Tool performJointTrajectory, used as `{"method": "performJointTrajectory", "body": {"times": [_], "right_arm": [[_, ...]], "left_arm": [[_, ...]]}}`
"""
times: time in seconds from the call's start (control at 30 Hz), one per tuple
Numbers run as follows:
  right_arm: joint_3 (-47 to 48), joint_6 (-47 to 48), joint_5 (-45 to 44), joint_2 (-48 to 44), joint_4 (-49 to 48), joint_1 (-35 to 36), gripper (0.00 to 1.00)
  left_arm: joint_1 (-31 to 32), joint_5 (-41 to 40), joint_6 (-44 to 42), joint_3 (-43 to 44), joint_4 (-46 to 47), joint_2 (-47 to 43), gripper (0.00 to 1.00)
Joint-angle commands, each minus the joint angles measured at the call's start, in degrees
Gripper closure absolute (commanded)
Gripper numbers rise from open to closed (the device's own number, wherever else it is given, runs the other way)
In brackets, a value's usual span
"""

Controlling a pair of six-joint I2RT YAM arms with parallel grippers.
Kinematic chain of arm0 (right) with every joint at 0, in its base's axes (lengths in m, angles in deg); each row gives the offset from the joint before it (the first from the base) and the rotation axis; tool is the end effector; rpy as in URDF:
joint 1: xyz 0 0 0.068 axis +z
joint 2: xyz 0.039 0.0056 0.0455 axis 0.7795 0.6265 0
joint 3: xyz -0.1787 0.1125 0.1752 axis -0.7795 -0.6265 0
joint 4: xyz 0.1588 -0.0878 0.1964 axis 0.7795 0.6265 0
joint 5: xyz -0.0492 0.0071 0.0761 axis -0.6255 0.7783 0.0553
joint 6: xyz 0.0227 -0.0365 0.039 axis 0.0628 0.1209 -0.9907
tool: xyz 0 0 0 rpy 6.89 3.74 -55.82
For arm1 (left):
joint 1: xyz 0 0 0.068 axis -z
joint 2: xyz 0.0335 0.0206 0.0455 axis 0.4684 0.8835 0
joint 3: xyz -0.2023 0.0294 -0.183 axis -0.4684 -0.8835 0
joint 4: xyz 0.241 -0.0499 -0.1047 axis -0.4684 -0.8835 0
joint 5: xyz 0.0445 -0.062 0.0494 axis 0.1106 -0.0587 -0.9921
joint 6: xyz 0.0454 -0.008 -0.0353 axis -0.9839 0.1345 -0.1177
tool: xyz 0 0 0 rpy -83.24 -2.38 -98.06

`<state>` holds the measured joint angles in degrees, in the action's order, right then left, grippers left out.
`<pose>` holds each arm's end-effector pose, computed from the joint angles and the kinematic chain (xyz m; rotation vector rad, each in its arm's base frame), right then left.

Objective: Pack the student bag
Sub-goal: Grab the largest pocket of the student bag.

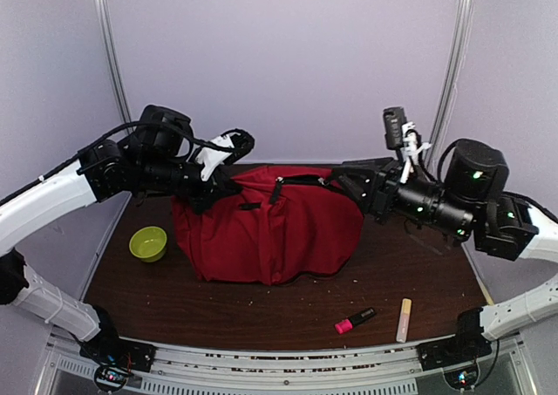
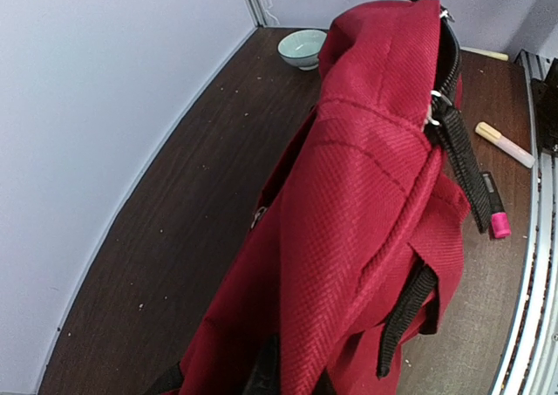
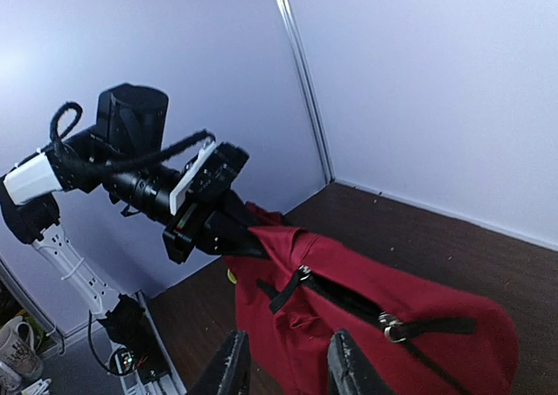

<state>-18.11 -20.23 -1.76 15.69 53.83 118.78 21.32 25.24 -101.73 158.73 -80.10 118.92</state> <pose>0.0972 0.2186 0.4044 -0.6173 1.5603 0.9972 0.1916 -0.2283 0.3783 1.1557 1.8533 -0.4744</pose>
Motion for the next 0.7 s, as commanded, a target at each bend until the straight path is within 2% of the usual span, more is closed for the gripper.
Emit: {"method": "performJointTrajectory", "body": {"times": [0.0,0.17,0.47,0.53,0.67], "right_arm": [[1.1,-9.4,0.4,8.1,-0.2,2.3,0.65],[4.5,-11.1,3.2,14.3,-2.4,1.9,0.51],[6.4,-15.0,6.6,20.1,-8.3,-2.3,0.5],[7.2,-15.2,6.5,21.0,-8.5,-2.6,0.56],[6.2,-17.9,6.8,21.4,-10.4,-4.3,0.77]], "left_arm": [[1.5,-1.5,3.3,3.3,8.0,-0.5,1.0],[2.8,-1.6,1.6,3.1,8.1,-0.5,1.0],[4.1,-0.2,0.0,3.3,9.0,-0.8,1.0],[4.3,-0.2,-0.4,3.4,9.0,-0.6,1.0],[4.5,0.3,-0.5,3.7,9.0,-0.8,1.0]]}}
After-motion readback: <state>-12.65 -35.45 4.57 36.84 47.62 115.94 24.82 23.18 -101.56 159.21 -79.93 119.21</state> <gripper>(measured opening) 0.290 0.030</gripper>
